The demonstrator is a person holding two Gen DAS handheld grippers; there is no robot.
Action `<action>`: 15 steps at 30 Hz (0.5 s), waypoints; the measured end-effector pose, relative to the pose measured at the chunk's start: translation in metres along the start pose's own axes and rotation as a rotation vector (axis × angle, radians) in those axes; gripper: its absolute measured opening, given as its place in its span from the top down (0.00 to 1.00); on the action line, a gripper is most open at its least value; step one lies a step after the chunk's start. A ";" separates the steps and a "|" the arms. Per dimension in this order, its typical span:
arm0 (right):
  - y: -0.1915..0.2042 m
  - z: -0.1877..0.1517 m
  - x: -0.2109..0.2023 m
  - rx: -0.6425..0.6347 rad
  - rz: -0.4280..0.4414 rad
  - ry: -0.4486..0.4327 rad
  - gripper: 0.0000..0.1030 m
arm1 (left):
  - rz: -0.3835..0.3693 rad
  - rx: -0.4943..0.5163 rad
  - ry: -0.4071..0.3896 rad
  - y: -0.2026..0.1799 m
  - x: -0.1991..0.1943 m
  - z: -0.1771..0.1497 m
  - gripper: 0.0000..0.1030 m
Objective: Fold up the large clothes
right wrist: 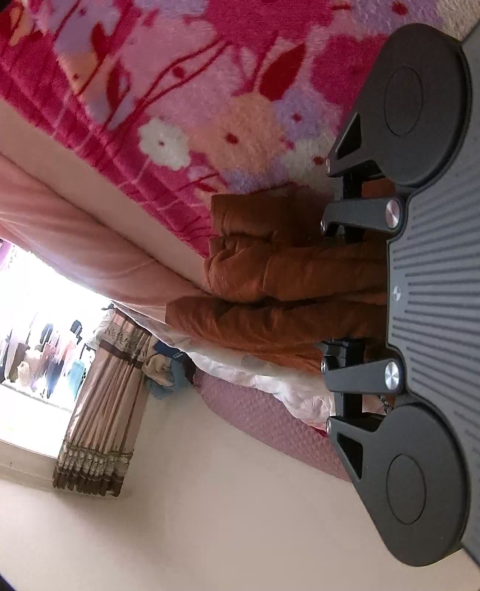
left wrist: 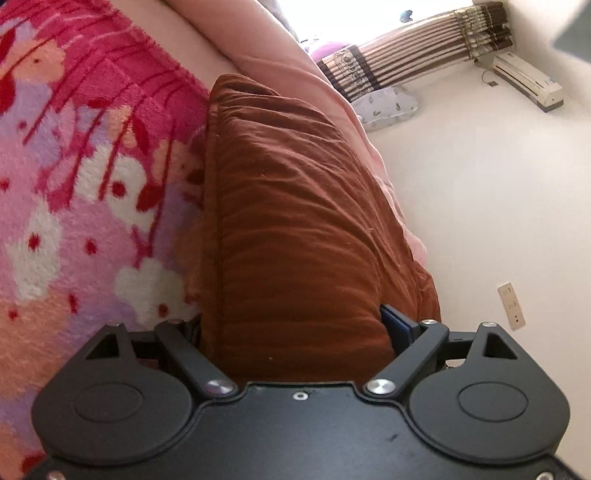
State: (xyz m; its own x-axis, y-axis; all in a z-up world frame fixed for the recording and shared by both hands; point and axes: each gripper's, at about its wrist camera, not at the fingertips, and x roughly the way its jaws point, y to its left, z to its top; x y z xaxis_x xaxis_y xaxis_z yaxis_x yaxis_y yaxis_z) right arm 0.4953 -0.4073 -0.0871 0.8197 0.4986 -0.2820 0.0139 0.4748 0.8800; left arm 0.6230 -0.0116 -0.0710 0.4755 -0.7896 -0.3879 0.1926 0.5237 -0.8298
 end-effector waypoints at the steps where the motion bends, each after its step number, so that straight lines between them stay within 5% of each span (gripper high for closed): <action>1: 0.000 -0.001 -0.001 -0.018 -0.020 0.000 0.51 | 0.004 0.004 0.006 -0.001 -0.002 0.001 0.12; 5: -0.005 -0.004 -0.012 0.014 -0.047 -0.013 0.32 | 0.058 0.048 0.018 -0.021 -0.020 0.017 0.13; 8: 0.007 -0.002 -0.039 -0.028 -0.099 -0.069 0.30 | 0.137 0.150 -0.024 -0.041 -0.041 0.024 0.14; 12: 0.044 -0.003 -0.070 -0.176 -0.183 -0.157 0.31 | 0.213 0.292 -0.092 -0.079 -0.073 0.010 0.15; 15: 0.089 -0.018 -0.080 -0.322 -0.186 -0.193 0.44 | 0.213 0.424 -0.122 -0.115 -0.085 -0.022 0.15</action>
State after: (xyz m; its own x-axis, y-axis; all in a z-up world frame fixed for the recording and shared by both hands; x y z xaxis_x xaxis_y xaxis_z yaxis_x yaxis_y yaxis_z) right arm 0.4203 -0.3922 0.0067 0.9128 0.2526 -0.3209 0.0171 0.7615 0.6480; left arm 0.5418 -0.0121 0.0490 0.6344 -0.6210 -0.4603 0.4009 0.7734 -0.4911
